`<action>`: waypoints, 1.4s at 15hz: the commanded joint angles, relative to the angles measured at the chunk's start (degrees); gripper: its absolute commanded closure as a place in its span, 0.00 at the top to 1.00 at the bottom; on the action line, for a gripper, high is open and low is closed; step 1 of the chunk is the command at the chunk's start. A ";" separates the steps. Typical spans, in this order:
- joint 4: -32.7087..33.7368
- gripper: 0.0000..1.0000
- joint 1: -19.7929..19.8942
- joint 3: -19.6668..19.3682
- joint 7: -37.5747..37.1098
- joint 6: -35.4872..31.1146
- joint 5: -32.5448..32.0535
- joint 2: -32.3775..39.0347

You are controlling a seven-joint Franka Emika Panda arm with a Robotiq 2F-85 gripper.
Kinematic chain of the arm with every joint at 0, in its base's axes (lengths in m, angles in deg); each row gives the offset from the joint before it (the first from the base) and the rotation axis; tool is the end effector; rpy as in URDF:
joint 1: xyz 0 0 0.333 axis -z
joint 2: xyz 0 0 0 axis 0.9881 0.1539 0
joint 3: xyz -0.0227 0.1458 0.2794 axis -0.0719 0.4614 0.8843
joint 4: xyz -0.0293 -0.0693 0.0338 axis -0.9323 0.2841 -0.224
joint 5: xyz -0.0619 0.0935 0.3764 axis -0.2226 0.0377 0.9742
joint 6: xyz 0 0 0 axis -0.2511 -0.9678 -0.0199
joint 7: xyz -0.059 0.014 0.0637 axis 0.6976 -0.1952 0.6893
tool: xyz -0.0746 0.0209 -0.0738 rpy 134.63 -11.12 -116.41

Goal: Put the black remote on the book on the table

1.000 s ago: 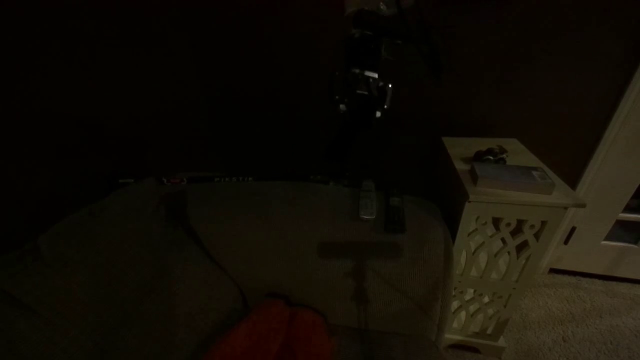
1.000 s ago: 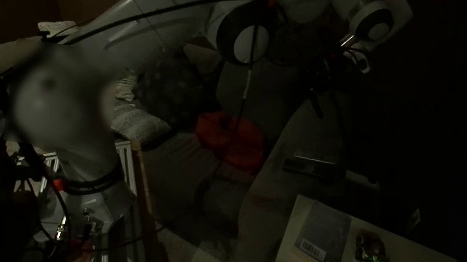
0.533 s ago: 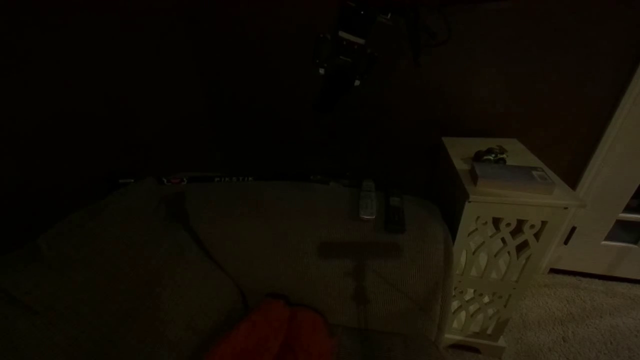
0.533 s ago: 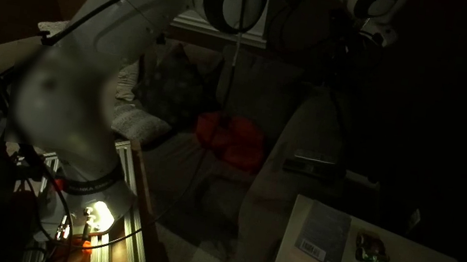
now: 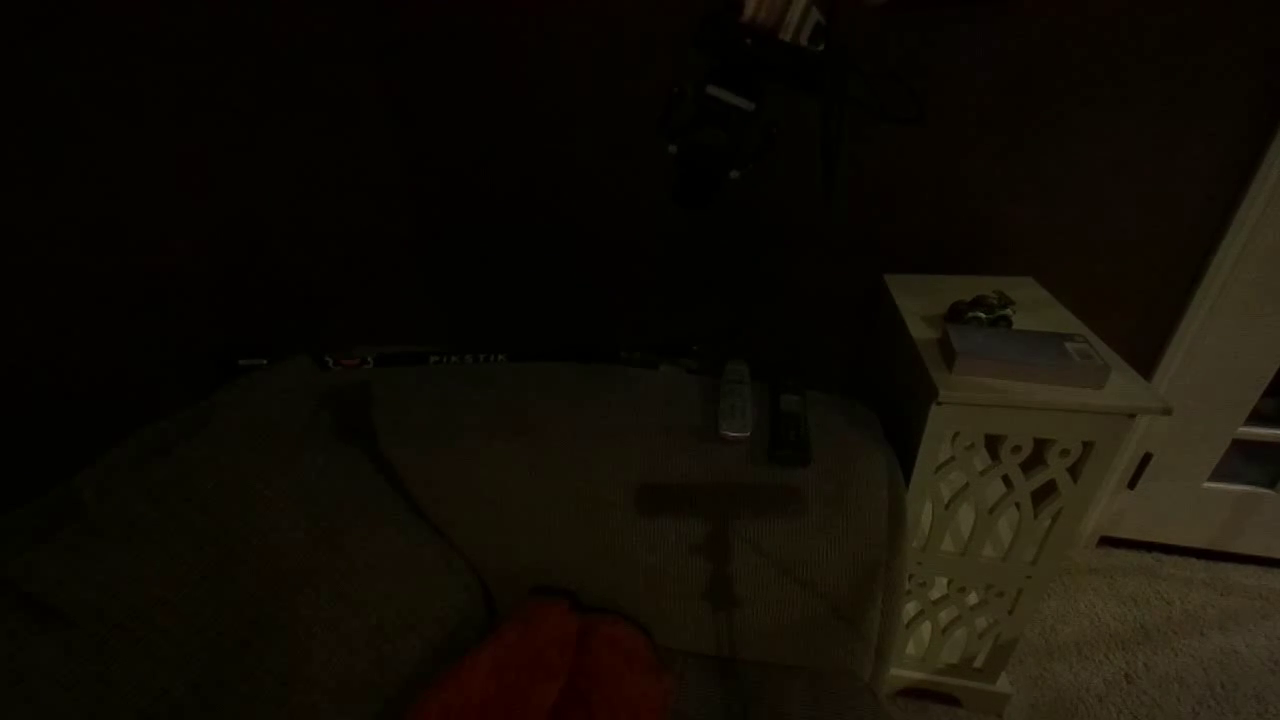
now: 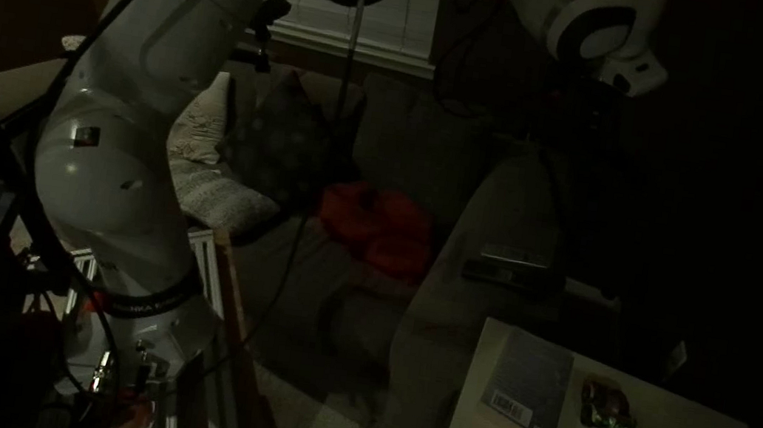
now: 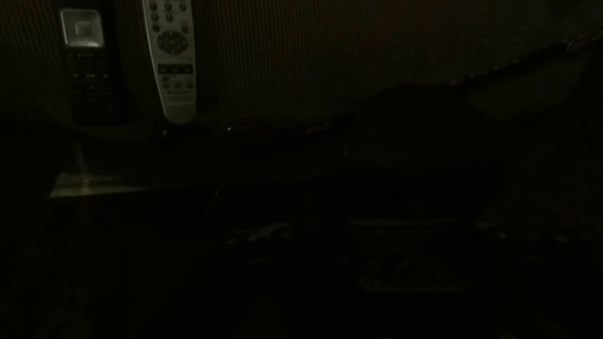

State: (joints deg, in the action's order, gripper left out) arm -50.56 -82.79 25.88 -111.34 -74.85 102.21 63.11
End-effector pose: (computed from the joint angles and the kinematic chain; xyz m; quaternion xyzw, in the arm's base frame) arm 0.7580 -0.0024 0.4080 -0.8976 0.3874 -0.1504 0.1468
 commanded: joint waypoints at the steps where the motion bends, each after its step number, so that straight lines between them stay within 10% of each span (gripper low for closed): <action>1: -13.86 0.33 -3.60 -5.60 -8.78 -11.45 -4.40 -6.99; 5: -25.14 0.33 -9.00 -13.95 -22.81 -21.59 -12.87 -10.81; 14: -40.10 0.33 -42.96 -55.71 -59.92 -21.75 -33.62 -10.87; 15: -37.84 0.58 -33.54 -46.57 -54.18 -23.52 -32.53 -11.77; 18: -39.62 0.58 -40.00 -52.67 -58.73 -21.97 -33.84 -11.62; 19: -39.63 0.33 -40.21 -52.73 -59.11 -21.92 -33.86 -11.56; 21: -38.10 0.33 -40.13 -52.89 -62.93 -18.98 -33.90 -8.91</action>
State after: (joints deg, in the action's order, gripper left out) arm -90.39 -124.13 -27.81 -169.44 -96.54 70.72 52.53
